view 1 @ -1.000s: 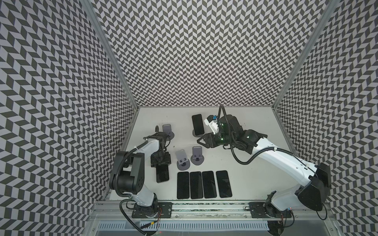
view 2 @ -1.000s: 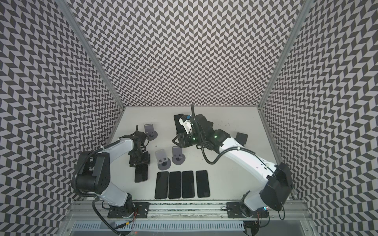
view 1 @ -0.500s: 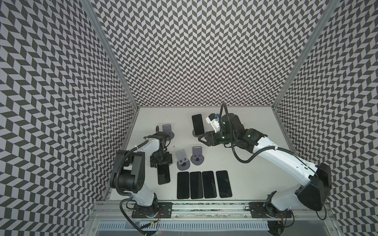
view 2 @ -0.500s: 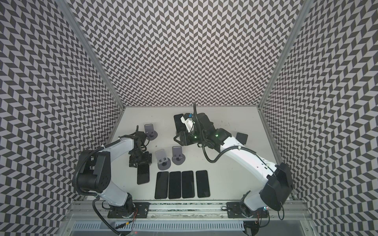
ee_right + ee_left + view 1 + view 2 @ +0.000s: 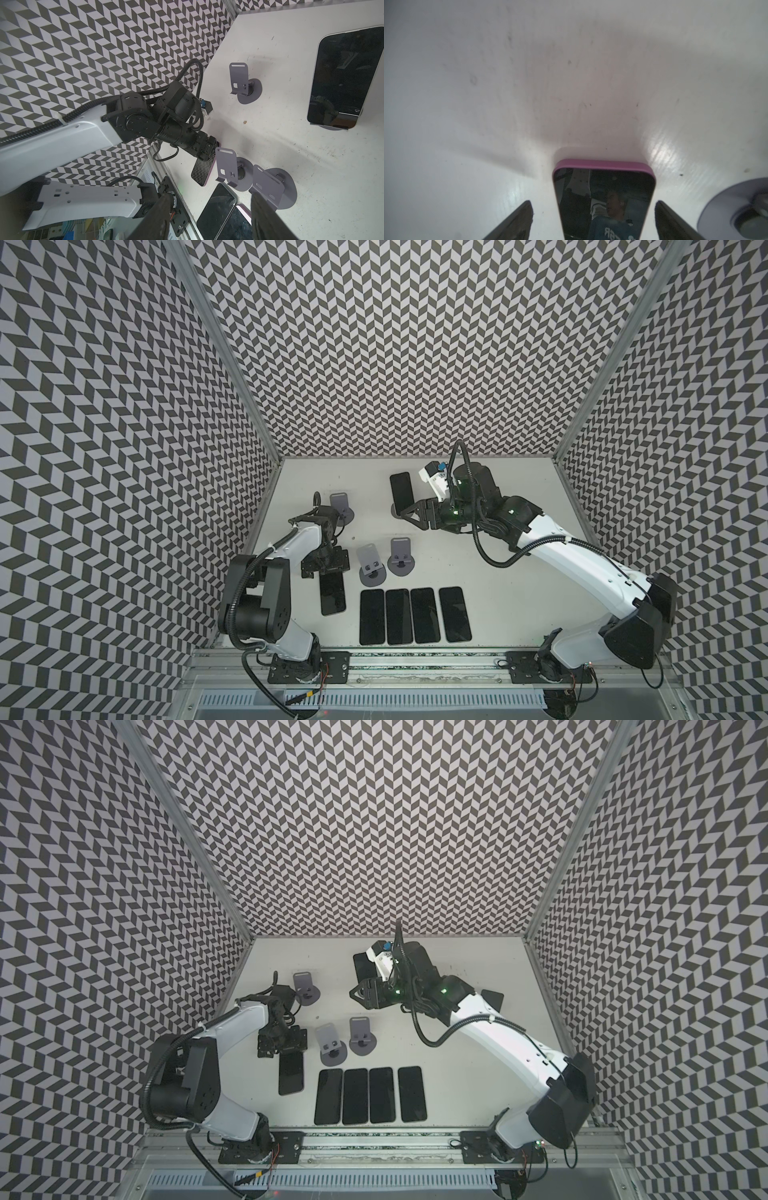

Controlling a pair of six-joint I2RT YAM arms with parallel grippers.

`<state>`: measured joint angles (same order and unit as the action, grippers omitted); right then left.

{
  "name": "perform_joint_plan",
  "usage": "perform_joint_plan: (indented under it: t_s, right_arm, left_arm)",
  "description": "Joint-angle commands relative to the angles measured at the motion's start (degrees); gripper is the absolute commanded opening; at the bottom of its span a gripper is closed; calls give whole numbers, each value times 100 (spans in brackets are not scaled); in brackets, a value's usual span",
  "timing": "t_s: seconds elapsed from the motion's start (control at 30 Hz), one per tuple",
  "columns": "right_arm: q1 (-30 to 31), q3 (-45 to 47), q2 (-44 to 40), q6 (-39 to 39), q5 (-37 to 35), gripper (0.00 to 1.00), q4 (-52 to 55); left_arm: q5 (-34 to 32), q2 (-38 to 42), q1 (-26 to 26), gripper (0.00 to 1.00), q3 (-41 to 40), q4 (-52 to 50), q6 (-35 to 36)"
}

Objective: Remove the phone from the phone stand
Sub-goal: Place the phone at the middle-left of the table.

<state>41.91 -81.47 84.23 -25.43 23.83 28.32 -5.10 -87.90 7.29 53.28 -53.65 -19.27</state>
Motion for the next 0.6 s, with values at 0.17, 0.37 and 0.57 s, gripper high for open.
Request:
perform_joint_plan:
  t_s: [0.17,0.37,0.57]
  right_arm:
    - [-43,-510,25,232,-53,64,121]
    - [-43,-654,61,212,-107,68,169]
    - [-51,-730,47,240,-292,71,283]
  left_arm:
    - [-540,791,-50,95,260,-183,-282]
    - [-757,1232,-45,95,429,-235,-514]
    - [-966,1680,-49,95,613,-200,-614]
